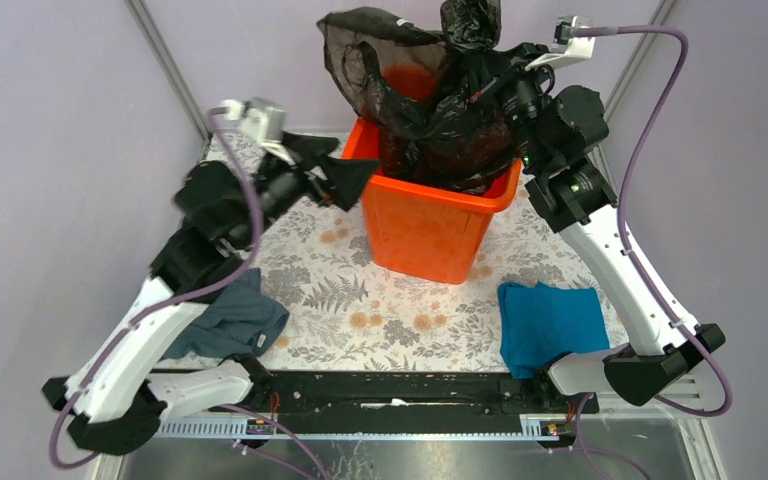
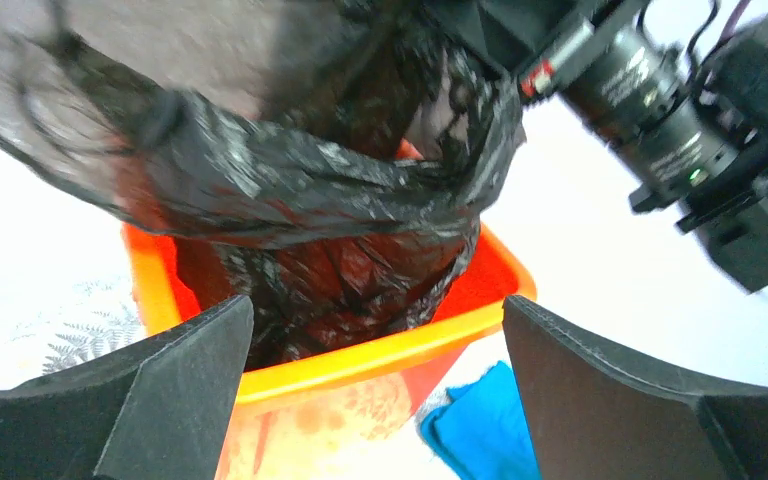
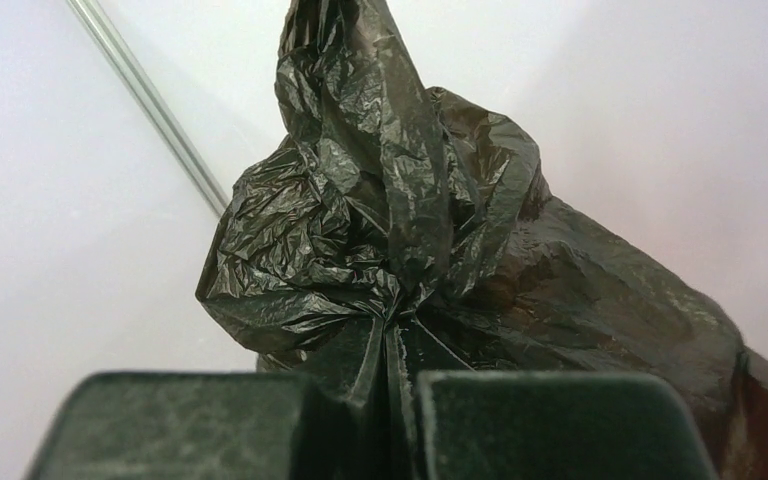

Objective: Put the trash bags into the trash bin

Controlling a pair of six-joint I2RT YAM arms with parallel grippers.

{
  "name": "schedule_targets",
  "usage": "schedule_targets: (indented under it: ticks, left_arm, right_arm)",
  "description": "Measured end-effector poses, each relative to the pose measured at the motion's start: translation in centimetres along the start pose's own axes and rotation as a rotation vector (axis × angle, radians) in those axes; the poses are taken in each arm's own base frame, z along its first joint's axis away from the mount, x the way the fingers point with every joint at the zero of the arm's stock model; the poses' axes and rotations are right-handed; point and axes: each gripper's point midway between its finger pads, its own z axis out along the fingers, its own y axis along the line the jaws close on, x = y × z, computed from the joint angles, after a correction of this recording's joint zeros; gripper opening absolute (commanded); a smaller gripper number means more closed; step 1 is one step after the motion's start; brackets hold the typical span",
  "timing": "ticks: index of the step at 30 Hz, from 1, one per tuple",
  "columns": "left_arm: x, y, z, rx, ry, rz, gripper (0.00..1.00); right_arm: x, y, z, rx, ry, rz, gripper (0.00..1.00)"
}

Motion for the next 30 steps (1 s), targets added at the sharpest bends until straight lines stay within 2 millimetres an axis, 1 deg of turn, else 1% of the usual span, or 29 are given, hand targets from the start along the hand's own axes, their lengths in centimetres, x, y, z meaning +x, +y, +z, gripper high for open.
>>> schedule_targets:
  ticks: [2, 4, 6, 8, 10, 11, 13, 15, 17, 18, 20, 21, 23, 25, 26, 27, 28, 30]
  left_arm:
    - [-1.7, 0.4, -1.5, -0.021, -0.044, -0.040, 0.99]
    - [-3.3, 1.5, -2.4, -0.068, -0.080, -0.089, 0.99]
    - [-4.6, 3.0, -2.5, -0.110, -0.110, -0.152, 0.99]
    - [-4.9, 4.9, -1.9, -0.142, -0.118, -0.228, 0.99]
    - [-4.7, 6.7, -1.4, -0.159, -0.121, -0.301, 0.99]
    - [-4.2, 7.8, -1.0, -0.168, -0.118, -0.340, 0.99]
    - [-2.5, 10.1, -0.5, -0.197, -0.104, -0.428, 0.99]
    - [-0.5, 12.2, -0.7, -0.245, -0.089, -0.500, 0.99]
    - [1.0, 13.3, -1.3, -0.278, -0.090, -0.544, 0.99]
    - [1.5, 13.2, -2.0, -0.284, -0.098, -0.556, 0.99]
    - [1.4, 12.5, -3.6, -0.277, -0.136, -0.548, 0.99]
    - [0.9, 11.9, -4.6, -0.272, -0.164, -0.537, 0.99]
    - [-1.4, 10.3, -6.5, -0.247, -0.242, -0.493, 0.99]
    - [-3.5, 9.1, -7.8, -0.225, -0.298, -0.457, 0.99]
    - [-4.6, 8.5, -8.2, -0.211, -0.324, -0.438, 0.99]
    - [-5.6, 8.0, -8.4, -0.197, -0.344, -0.421, 0.99]
    - [-6.0, 7.9, -8.3, -0.192, -0.352, -0.413, 0.99]
    - [-5.7, 8.3, -7.8, -0.197, -0.341, -0.411, 0.99]
  right_arm:
    - [-0.3, 0.3, -0.1, -0.016, -0.001, 0.052, 0.00]
    - [-0.4, 0.8, -0.1, -0.038, 0.005, 0.106, 0.00]
    - [-0.2, 1.6, -0.1, -0.072, 0.019, 0.175, 0.00]
    - [-0.4, 2.7, -0.2, -0.114, 0.026, 0.253, 0.00]
    - [-0.5, 3.9, 0.0, -0.162, 0.032, 0.339, 0.00]
    - [-0.6, 4.4, 0.0, -0.184, 0.035, 0.383, 0.00]
    - [-0.8, 5.5, 0.3, -0.233, 0.039, 0.491, 0.00]
    - [-0.8, 6.7, 0.7, -0.290, 0.048, 0.607, 0.00]
    - [-0.5, 7.5, 1.4, -0.338, 0.055, 0.713, 0.00]
    - [-0.3, 7.9, 1.8, -0.361, 0.059, 0.767, 0.00]
    - [0.6, 8.2, 2.7, -0.391, 0.075, 0.863, 0.00]
    - [1.3, 8.1, 3.1, -0.394, 0.082, 0.906, 0.00]
    - [3.4, 7.3, 3.4, -0.368, 0.109, 0.963, 0.00]
    - [6.2, 5.6, 3.3, -0.307, 0.143, 0.990, 0.00]
    - [7.3, 4.7, 3.2, -0.276, 0.154, 0.991, 0.00]
    - [8.9, 3.4, 2.9, -0.221, 0.174, 0.985, 0.00]
    - [9.3, 2.2, 2.5, -0.174, 0.182, 0.974, 0.00]
    - [8.4, 0.3, 1.4, -0.127, 0.144, 0.935, 0.00]
